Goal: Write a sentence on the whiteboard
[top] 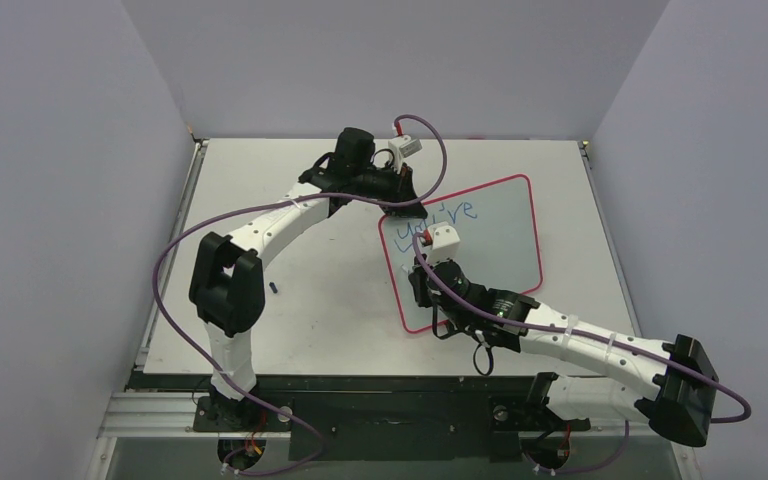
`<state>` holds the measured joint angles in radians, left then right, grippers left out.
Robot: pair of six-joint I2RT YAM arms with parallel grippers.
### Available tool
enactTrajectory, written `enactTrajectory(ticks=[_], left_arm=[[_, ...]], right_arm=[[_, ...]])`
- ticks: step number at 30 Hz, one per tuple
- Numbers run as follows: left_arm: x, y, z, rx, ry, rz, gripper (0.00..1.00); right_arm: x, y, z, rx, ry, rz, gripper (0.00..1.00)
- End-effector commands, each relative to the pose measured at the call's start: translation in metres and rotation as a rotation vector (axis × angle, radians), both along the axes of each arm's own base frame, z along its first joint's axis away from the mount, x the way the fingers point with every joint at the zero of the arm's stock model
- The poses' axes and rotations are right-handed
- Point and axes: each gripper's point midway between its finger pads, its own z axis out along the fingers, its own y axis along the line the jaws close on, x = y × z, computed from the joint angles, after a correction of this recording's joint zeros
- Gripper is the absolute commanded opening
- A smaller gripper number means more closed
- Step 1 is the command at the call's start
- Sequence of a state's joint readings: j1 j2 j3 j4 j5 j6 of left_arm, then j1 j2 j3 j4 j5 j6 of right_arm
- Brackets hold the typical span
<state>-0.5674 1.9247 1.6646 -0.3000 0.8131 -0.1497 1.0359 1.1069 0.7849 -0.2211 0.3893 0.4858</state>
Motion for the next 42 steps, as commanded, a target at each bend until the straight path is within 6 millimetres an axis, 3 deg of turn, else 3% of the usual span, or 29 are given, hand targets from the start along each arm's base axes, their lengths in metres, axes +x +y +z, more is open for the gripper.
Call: enactTrajectory(ticks=[1,18,42], left_arm=[[-0.003,-0.004,-0.012,0.012,-0.025,-0.035,0.00],[-0.002,-0.004,-0.011,0.008,-0.028,-0.033,0.00],[-0.004,-0.004,-0.010,0.008,-0.028,-0.038,0.00]], right_arm=[[0.005,0.007,0.014,0.037,-0.032,-0.012,0.00],[-0.006,-0.012,-0.005,0.013,0.008,-0.040,0.00],[0.021,-0.013,0.029,-0.016,-0.064,-0.100,0.00]])
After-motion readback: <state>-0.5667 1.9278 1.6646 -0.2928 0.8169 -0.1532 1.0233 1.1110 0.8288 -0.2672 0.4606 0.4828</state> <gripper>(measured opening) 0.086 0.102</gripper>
